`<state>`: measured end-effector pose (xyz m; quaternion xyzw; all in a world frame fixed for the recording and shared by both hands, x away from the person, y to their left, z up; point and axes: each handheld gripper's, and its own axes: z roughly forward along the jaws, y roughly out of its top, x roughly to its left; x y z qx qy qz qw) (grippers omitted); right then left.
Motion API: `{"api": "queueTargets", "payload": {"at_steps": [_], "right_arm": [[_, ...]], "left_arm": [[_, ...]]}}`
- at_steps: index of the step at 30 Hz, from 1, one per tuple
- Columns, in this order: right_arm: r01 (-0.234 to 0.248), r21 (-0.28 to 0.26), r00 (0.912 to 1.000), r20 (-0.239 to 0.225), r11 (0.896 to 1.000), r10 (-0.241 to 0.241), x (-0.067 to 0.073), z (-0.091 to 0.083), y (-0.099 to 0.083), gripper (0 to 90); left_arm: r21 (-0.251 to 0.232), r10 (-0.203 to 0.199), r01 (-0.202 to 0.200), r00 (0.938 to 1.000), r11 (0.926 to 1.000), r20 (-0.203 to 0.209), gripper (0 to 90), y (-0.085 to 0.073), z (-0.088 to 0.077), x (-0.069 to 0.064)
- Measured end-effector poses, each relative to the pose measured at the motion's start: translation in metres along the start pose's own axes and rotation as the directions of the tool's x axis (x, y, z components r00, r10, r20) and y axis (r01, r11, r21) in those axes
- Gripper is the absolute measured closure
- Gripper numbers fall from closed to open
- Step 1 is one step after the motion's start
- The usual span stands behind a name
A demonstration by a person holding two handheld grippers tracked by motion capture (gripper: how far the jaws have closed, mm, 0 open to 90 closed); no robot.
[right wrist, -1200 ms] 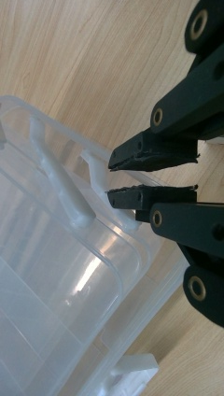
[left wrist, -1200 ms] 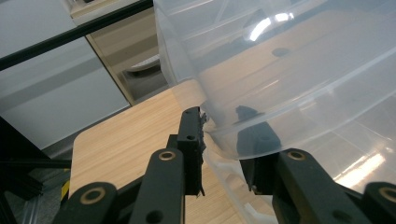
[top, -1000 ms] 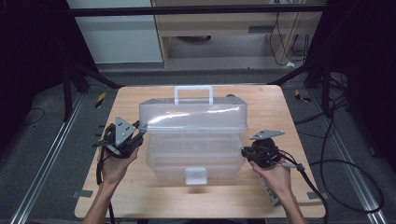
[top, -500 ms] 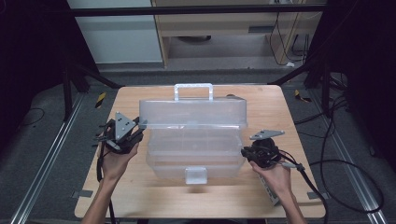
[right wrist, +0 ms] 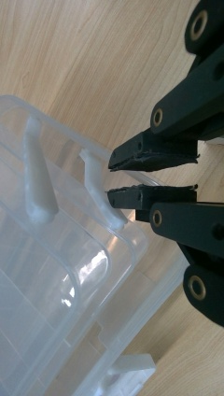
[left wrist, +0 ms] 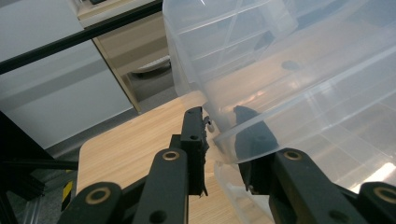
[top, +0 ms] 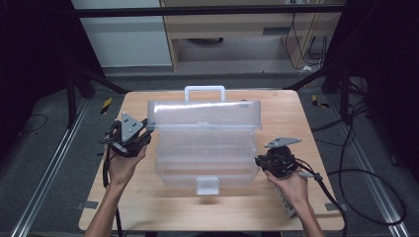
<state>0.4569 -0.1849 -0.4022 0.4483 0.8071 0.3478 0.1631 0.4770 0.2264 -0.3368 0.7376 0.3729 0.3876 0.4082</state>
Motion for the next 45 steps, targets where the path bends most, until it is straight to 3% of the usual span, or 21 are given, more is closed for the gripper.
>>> {"api": "queueTargets", "payload": {"at_steps": [21,45], "right_arm": [[0.005,0.000,1.0000,-0.001,1.000,-0.005,0.000,0.000,0.000,80.2],[0.010,-0.001,1.0000,-0.002,1.000,-0.010,0.000,0.000,0.000,80.1]], "left_arm": [[0.005,-0.011,0.011,0.9999,0.9999,-0.001,75.1,0.008,0.007,0.007],[-0.020,-0.032,0.032,0.9993,0.9993,-0.021,74.2,0.017,0.013,0.010]]}}
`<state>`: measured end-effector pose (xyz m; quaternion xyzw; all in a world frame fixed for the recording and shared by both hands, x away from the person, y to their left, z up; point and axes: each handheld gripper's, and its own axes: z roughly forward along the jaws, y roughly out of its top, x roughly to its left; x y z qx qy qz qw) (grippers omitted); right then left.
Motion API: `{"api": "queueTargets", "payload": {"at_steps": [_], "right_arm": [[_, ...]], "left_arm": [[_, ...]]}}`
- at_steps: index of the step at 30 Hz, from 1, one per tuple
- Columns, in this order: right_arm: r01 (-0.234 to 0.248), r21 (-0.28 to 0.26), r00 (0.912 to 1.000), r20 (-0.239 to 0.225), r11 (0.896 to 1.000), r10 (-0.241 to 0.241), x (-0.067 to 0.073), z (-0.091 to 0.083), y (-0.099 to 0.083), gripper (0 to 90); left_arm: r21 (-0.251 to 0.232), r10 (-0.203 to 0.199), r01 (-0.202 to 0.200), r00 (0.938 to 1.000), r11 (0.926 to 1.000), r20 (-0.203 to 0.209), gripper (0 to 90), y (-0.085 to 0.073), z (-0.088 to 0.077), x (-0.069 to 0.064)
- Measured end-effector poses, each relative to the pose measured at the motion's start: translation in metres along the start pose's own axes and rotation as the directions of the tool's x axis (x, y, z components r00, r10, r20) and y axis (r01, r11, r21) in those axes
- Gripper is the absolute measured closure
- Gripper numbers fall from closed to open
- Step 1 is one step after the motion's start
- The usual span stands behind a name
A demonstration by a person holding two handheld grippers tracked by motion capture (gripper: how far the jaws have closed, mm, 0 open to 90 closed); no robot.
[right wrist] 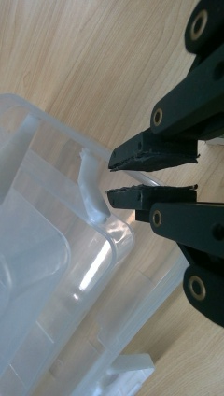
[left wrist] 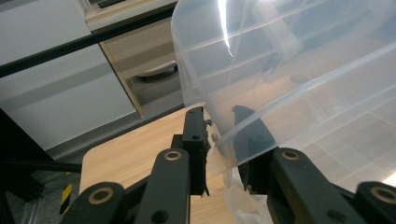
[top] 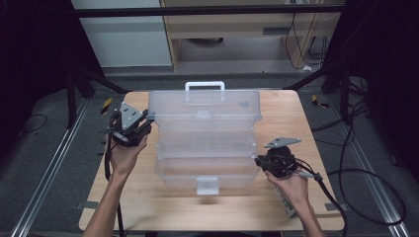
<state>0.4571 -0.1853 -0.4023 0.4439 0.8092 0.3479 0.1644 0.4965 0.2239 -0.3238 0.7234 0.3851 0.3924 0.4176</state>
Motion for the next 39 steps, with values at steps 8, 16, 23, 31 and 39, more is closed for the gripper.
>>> {"api": "queueTargets", "payload": {"at_steps": [8,16,23,31,39], "right_arm": [[0.000,0.000,1.0000,0.000,1.000,0.000,0.000,0.000,0.000,80.1],[-0.001,-0.001,1.0000,-0.001,1.000,0.001,0.000,0.000,0.000,80.1],[-0.004,-0.001,1.0000,-0.004,1.000,0.004,0.000,0.000,0.000,80.0],[-0.007,-0.001,1.0000,-0.005,1.000,0.007,0.000,0.000,0.000,80.0],[-0.007,-0.002,1.0000,-0.006,1.000,0.007,-0.001,0.000,0.000,79.9]], "left_arm": [[-0.001,0.004,-0.004,0.9999,1.0000,-0.010,73.6,0.006,0.004,0.002],[-0.002,0.000,0.000,1.0000,1.0000,-0.008,73.6,0.008,0.006,0.004],[-0.006,-0.003,0.003,0.9999,1.0000,-0.010,73.7,0.010,0.010,0.006],[-0.009,-0.006,0.005,0.9999,0.9999,-0.015,73.8,0.013,0.013,0.008],[-0.011,-0.009,0.009,0.9998,0.9999,-0.020,73.9,0.015,0.017,0.009]]}}
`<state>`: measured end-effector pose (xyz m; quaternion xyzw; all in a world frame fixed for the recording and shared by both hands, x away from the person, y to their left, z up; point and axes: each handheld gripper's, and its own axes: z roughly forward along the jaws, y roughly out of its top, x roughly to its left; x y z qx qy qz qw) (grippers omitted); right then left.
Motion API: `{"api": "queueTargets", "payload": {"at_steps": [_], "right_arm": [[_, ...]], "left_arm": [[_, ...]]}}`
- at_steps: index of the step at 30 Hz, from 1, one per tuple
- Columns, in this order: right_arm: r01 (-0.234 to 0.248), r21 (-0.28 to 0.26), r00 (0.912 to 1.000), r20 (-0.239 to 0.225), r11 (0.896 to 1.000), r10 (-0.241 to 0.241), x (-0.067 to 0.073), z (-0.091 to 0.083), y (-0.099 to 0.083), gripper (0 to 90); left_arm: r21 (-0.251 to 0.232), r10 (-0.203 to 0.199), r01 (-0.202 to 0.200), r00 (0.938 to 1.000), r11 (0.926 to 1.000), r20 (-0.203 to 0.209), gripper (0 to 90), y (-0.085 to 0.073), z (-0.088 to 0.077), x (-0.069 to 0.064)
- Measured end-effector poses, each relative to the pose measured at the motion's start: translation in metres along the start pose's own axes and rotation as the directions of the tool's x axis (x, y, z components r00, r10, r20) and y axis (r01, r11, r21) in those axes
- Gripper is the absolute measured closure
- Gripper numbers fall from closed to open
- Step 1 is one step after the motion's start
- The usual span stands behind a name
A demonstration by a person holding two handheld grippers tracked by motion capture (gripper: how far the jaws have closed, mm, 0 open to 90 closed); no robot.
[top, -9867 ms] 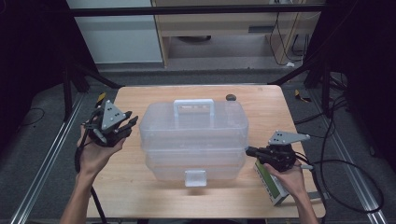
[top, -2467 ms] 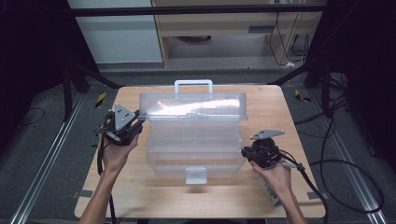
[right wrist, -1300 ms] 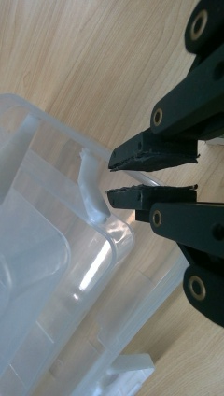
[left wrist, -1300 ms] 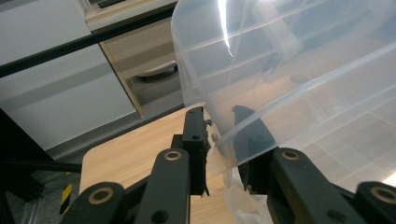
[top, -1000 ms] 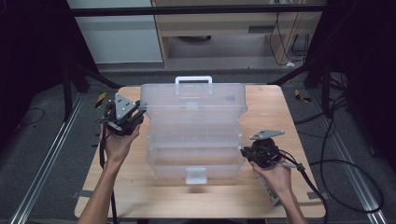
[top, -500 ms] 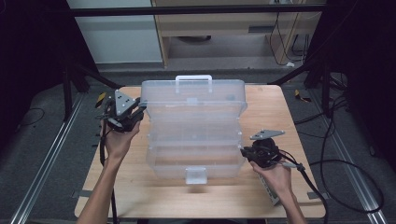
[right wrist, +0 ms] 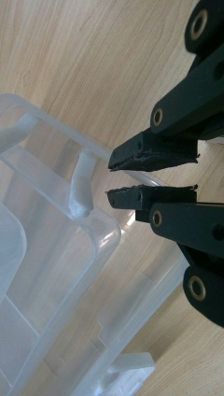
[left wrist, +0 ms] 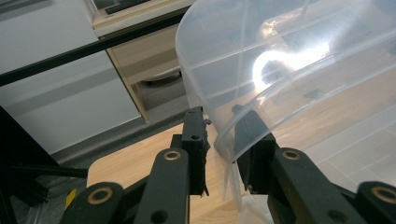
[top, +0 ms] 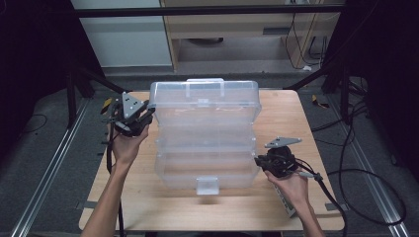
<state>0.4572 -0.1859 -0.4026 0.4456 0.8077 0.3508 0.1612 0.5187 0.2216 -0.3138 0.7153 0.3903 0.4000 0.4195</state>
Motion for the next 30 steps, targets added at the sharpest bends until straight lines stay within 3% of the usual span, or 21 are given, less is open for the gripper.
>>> {"api": "queueTargets", "payload": {"at_steps": [30], "right_arm": [[-0.003,0.001,1.0000,-0.004,1.000,0.004,0.000,0.000,0.000,79.8]], "left_arm": [[-0.003,-0.018,0.018,0.9997,0.9998,-0.014,74.4,0.009,0.016,0.005]]}}
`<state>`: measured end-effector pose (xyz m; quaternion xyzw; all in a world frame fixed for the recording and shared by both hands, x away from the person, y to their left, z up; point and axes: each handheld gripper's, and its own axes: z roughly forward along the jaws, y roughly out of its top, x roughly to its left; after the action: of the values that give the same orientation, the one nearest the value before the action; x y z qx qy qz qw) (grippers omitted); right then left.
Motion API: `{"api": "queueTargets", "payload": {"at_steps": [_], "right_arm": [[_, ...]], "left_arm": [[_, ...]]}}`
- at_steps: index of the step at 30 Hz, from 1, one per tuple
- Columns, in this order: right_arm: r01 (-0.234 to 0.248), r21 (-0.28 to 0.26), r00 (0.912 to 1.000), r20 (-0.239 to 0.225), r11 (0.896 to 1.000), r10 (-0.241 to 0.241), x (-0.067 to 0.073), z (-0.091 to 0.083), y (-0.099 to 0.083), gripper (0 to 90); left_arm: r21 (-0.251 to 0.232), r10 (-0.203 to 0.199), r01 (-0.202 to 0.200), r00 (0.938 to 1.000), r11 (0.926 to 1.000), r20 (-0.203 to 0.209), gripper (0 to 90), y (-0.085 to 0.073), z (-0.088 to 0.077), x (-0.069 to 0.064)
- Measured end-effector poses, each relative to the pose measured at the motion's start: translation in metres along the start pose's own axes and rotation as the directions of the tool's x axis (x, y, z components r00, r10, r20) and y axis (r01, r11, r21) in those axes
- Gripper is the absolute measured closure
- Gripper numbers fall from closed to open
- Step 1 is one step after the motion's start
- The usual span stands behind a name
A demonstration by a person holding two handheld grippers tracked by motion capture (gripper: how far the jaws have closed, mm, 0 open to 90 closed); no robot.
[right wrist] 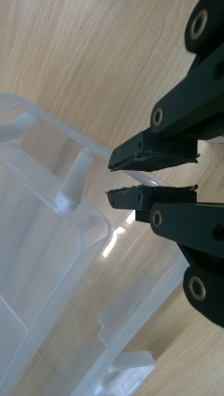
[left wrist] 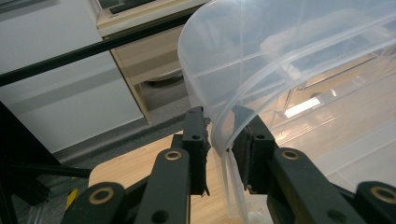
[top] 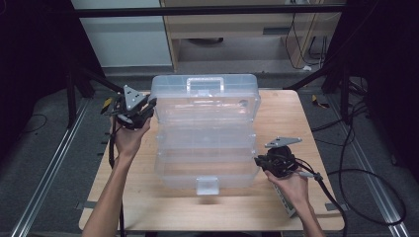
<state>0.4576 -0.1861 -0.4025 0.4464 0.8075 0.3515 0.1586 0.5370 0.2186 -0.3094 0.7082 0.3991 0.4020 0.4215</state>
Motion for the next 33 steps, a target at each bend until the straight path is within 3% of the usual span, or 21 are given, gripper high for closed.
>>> {"api": "queueTargets", "payload": {"at_steps": [33], "right_arm": [[-0.004,0.004,1.0000,-0.001,1.000,0.004,0.000,0.000,0.001,79.8]], "left_arm": [[0.016,-0.018,0.018,0.9998,0.9997,0.002,74.8,0.010,0.021,0.008]]}}
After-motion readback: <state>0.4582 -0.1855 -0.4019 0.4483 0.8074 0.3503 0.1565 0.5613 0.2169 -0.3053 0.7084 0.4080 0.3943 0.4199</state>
